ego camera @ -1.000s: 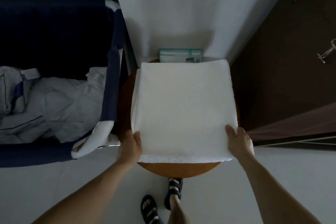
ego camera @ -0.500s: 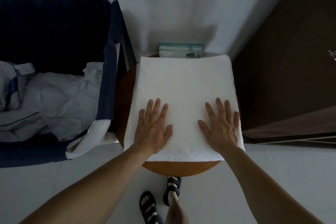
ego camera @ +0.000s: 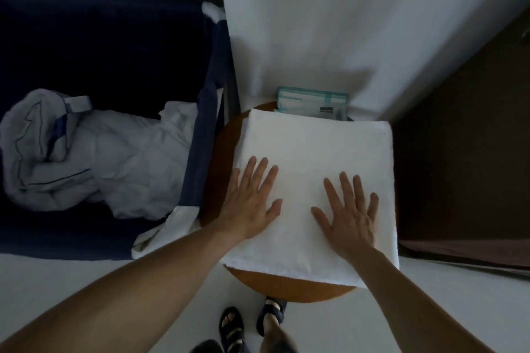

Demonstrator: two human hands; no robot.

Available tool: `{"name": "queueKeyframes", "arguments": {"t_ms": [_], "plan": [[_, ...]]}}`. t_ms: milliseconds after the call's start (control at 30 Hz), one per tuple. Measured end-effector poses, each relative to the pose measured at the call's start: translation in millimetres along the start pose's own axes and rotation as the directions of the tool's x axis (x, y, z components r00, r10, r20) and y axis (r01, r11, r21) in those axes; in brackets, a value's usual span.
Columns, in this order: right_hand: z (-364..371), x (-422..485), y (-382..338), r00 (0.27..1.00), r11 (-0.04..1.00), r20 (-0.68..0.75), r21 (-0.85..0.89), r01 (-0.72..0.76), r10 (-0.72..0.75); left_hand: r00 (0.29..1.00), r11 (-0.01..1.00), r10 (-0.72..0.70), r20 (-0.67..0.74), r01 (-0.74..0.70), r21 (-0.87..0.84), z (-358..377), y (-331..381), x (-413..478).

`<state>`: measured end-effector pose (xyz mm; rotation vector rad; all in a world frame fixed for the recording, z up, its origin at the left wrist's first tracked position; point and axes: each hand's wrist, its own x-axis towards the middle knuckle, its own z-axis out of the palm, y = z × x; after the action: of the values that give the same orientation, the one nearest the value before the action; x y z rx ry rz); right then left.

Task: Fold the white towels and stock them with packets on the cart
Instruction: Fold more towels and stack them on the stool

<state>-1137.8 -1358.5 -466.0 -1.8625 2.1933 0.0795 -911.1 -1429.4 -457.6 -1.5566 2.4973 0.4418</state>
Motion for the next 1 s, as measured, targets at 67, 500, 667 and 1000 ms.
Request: {"name": "queueKeyframes", "arguments": {"t_ms": [67,500,667,1000], "plan": [[-21.9,23.5,-27.9,0.998,0.999,-0.04,-0.005,0.053,-0.053,0.995,0.999,-0.04,-0.095,0.039,-0.005,-35.5,-11.6,11.1],[-83.6,144.8,-312.7,0.87,0.862,-0.118,0.123,0.491,-0.479,0.899,0.91,-0.415,-0.14,0.406,-0.087,-83.7,-314.1,-4.5],[-5.0,194.3,-398.2,0.897,0.917,0.199,0.154,0.369,-0.395,0.912,0.909,-0.409,-0.036,0.404,-0.104,-45.4,-415.4,15.7],[187.2,285.7,-465.8,0.865,0.953,0.501,0.277,-0.126,-0.031,0.932,0.9,-0.352,0.091,0.363,-0.241,80.5,-524.1,55.2]]}}
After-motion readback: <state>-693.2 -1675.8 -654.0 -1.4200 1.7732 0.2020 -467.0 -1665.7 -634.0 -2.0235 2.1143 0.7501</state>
